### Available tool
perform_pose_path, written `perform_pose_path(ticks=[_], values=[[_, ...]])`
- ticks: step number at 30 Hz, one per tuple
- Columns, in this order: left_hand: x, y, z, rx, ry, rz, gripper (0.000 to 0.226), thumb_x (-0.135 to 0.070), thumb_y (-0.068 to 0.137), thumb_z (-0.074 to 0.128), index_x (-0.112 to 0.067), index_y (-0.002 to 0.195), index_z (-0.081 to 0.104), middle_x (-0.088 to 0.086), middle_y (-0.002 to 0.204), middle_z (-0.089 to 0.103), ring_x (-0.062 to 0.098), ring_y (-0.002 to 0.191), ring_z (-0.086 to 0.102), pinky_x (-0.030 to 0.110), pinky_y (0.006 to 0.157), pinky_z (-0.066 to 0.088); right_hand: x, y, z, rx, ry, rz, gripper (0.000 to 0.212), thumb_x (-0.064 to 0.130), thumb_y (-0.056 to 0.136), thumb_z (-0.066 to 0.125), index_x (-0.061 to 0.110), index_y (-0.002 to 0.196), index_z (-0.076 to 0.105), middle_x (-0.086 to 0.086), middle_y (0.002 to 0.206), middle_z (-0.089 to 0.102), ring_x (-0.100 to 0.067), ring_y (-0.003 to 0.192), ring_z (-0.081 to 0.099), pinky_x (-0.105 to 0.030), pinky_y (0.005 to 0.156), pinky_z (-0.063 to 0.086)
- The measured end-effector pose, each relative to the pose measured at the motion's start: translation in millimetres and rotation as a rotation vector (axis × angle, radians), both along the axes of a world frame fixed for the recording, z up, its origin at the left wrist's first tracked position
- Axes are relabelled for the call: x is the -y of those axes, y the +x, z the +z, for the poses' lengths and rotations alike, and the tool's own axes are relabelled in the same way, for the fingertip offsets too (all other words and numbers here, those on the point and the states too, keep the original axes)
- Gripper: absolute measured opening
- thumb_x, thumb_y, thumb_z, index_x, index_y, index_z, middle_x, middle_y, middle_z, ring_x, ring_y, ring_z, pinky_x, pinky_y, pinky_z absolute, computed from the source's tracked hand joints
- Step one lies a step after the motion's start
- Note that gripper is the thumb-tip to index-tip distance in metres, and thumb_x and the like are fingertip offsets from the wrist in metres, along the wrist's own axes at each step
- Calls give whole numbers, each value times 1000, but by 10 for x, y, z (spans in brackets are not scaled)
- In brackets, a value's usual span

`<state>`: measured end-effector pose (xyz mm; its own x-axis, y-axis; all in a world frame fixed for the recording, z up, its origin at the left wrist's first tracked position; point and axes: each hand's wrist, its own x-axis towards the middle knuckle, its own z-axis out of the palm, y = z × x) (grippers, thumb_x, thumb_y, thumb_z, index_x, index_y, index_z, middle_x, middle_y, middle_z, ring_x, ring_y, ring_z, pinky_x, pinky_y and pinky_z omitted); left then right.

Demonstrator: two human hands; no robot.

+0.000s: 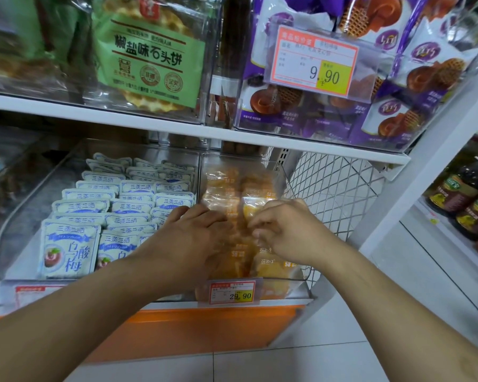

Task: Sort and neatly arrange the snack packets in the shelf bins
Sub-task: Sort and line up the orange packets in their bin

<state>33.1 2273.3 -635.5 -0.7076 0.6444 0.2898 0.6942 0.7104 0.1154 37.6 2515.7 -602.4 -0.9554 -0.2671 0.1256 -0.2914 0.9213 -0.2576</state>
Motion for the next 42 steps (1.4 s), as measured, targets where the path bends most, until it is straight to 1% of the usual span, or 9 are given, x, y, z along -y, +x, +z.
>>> perform_pose_path(ticks=[3,9,13,18,21,28,35,37,42], values=[[6,7,12,-6,-20,8,55,-43,84,69,-31,136,58,-12,139,57,14,129,45,39,108,37,47,-5,32,73,-38,-76,17,26,89,74,35,76,70,18,80,70,-7,90,62,-38,100,49],[22,-3,16,13,5,-7,51,-48,88,60,-33,137,56,-14,141,54,10,130,42,36,110,32,-17,58,151,49,-53,-217,21,11,90,56,31,83,58,5,65,68,-11,63,63,-36,62,56],[19,5,32,10,-1,-5,54,-53,86,43,-32,133,58,-13,138,57,12,127,45,40,108,36,-164,74,200,-88,126,-158,18,14,94,56,29,85,55,4,61,65,-21,72,61,-30,75,43],[24,-6,16,13,-27,-6,52,-48,87,61,-32,136,57,-13,141,55,13,129,46,42,109,36,-174,75,91,60,188,-129,25,16,94,51,33,81,63,11,62,64,-23,95,44,-36,95,44],[18,-5,20,10,-46,4,53,-47,86,65,-32,136,57,-13,140,56,13,128,47,42,108,37,-201,56,118,106,175,-141,31,17,96,56,40,80,68,22,66,62,-24,105,47,-34,100,45],[18,14,44,3,-77,16,53,-47,84,68,-30,134,59,-12,138,57,13,126,48,41,106,40,-207,12,118,203,228,-148,32,28,101,49,43,109,76,19,104,73,-22,121,39,-37,111,38],[33,33,51,36,-37,-3,66,-47,89,67,-31,149,45,-11,153,45,15,139,37,39,114,28,-230,86,83,158,147,-139,50,20,92,47,40,133,67,9,130,67,-22,129,50,-37,110,45],[46,42,64,62,-10,-12,67,-48,90,66,-34,151,42,-12,156,40,14,143,32,38,117,22,-233,157,189,113,4,-157,40,10,96,56,36,122,72,8,123,67,-16,119,57,-34,104,50],[96,69,132,105,32,-23,65,-48,94,62,-38,153,37,-17,159,31,7,147,22,29,118,11,-134,475,443,247,-118,-54,15,26,86,83,38,83,76,20,92,71,3,93,62,-18,81,49]])
